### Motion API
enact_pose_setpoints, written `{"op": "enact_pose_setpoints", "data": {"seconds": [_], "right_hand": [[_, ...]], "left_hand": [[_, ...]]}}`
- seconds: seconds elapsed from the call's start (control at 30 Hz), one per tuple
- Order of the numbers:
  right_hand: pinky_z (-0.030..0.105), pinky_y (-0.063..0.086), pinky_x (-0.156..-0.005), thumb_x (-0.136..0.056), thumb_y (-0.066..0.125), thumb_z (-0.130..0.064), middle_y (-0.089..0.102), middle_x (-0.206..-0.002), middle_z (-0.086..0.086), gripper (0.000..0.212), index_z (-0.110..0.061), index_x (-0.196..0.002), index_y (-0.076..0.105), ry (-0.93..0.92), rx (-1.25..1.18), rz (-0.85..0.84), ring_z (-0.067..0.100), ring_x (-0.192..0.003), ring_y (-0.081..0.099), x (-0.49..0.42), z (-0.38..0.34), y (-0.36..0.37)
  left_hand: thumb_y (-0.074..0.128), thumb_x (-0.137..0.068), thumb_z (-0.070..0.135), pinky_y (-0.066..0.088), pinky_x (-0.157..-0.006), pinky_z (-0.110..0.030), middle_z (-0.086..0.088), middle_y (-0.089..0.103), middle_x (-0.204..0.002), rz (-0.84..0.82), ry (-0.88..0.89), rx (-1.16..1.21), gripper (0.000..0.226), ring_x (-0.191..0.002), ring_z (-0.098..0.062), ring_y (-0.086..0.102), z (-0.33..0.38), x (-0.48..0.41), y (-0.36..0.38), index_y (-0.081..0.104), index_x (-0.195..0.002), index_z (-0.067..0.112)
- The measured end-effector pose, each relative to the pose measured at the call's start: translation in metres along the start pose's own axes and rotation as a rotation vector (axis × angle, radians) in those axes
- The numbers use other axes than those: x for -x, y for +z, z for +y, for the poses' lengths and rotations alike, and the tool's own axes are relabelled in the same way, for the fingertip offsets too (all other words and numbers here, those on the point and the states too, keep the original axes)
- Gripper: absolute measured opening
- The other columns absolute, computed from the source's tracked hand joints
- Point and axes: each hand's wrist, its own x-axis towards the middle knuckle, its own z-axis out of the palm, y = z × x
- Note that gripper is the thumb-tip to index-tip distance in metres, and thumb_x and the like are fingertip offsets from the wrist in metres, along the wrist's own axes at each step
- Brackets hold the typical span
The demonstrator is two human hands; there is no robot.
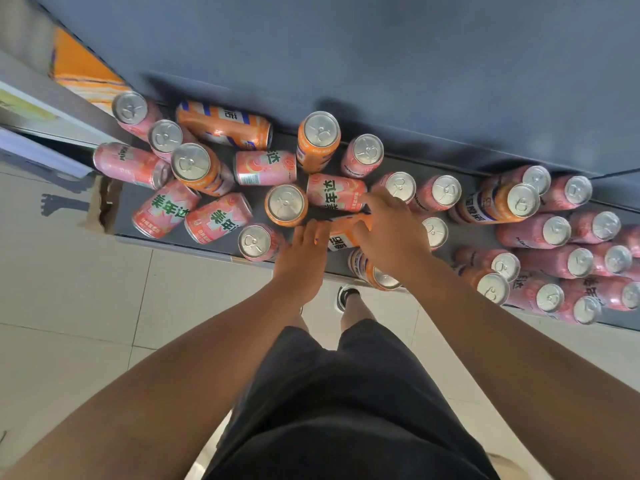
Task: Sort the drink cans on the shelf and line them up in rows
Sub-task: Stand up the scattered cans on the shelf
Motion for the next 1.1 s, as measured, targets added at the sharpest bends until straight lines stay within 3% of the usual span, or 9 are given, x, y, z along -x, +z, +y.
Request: {"op": "enact_pose_setpoints", "data": {"seconds": [0.17,0.27,0.47,0.6,0.73,0.87,1.0,1.1], "right_hand": [[0.037,0.039,-0.084,-0.094,0.05,-0.027,0.05,-0.135,0.002,0.041,-0.016,-0.133,0.049,0.002,0.008,-0.019,0.029,-0.122,0.047,-0.004,0.012,0.002],[0.037,0.039,-0.085,-0.094,0.05,-0.027,0.048,-0.138,0.002,0.042,-0.015,-0.135,0.047,-0.025,0.029,-0.032,0.028,-0.123,0.047,-0.006,0.014,0.002],[0.041,0.045,-0.089,-0.095,0.05,-0.027,0.053,-0.134,0.004,0.04,-0.015,-0.133,0.049,-0.07,0.011,-0.027,0.029,-0.117,0.053,-0.014,0.014,0.004],[0.041,0.045,-0.085,-0.095,0.049,-0.028,0.051,-0.134,0.004,0.041,-0.016,-0.134,0.047,-0.099,0.001,-0.052,0.029,-0.115,0.053,-0.018,0.014,0.003],[0.04,0.046,-0.084,-0.094,0.049,-0.028,0.048,-0.137,0.004,0.045,-0.016,-0.137,0.044,-0.146,-0.024,-0.057,0.029,-0.116,0.052,-0.023,0.012,0.001],[0.042,0.048,-0.086,-0.092,0.051,-0.029,0.045,-0.14,0.006,0.049,-0.016,-0.139,0.041,-0.198,-0.009,-0.1,0.032,-0.12,0.05,-0.033,0.005,0.006],[0.043,0.044,-0.095,-0.089,0.056,-0.027,0.047,-0.141,0.006,0.06,-0.02,-0.145,0.037,-0.223,-0.023,-0.103,0.032,-0.126,0.047,-0.051,-0.008,0.012],[0.046,0.04,-0.098,-0.087,0.06,-0.031,0.041,-0.144,0.007,0.065,-0.015,-0.144,0.033,-0.249,0.063,-0.146,0.035,-0.132,0.04,-0.069,-0.016,0.02]], "left_hand": [[0.07,-0.084,0.02,0.046,-0.096,-0.04,-0.012,0.031,-0.145,0.029,-0.087,-0.177,0.093,-0.129,-0.031,0.041,0.016,-0.001,0.006,0.008,-0.154,0.009],[0.068,-0.087,0.026,0.046,-0.097,-0.042,-0.011,0.037,-0.14,0.016,-0.101,-0.192,0.091,-0.12,-0.029,0.05,0.015,-0.008,0.012,0.009,-0.154,0.009],[0.066,-0.09,0.026,0.047,-0.094,-0.04,-0.012,0.047,-0.136,-0.009,-0.081,0.057,0.074,-0.122,-0.031,0.052,0.006,-0.017,0.013,0.022,-0.147,0.013],[0.069,-0.086,0.025,0.042,-0.097,-0.04,-0.01,0.051,-0.131,0.026,-0.06,0.297,0.067,-0.12,-0.03,0.052,-0.001,-0.009,0.01,0.032,-0.14,0.014],[0.075,-0.08,0.024,0.044,-0.09,-0.034,-0.01,0.056,-0.123,0.125,-0.049,0.505,0.06,-0.114,-0.029,0.054,0.0,0.008,-0.005,0.043,-0.129,0.011],[0.079,-0.076,0.021,0.04,-0.086,-0.025,-0.008,0.051,-0.124,0.25,-0.06,0.604,0.063,-0.111,-0.023,0.05,0.014,0.028,-0.019,0.047,-0.131,0.013],[0.081,-0.072,0.019,0.05,-0.091,-0.036,-0.01,0.052,-0.122,0.362,-0.043,0.584,0.064,-0.113,-0.027,0.05,0.022,0.034,-0.019,0.051,-0.129,0.012],[0.082,-0.072,0.017,0.051,-0.088,-0.033,-0.009,0.051,-0.122,0.417,-0.074,0.576,0.066,-0.114,-0.027,0.048,0.024,0.037,-0.018,0.05,-0.129,0.014]]}}
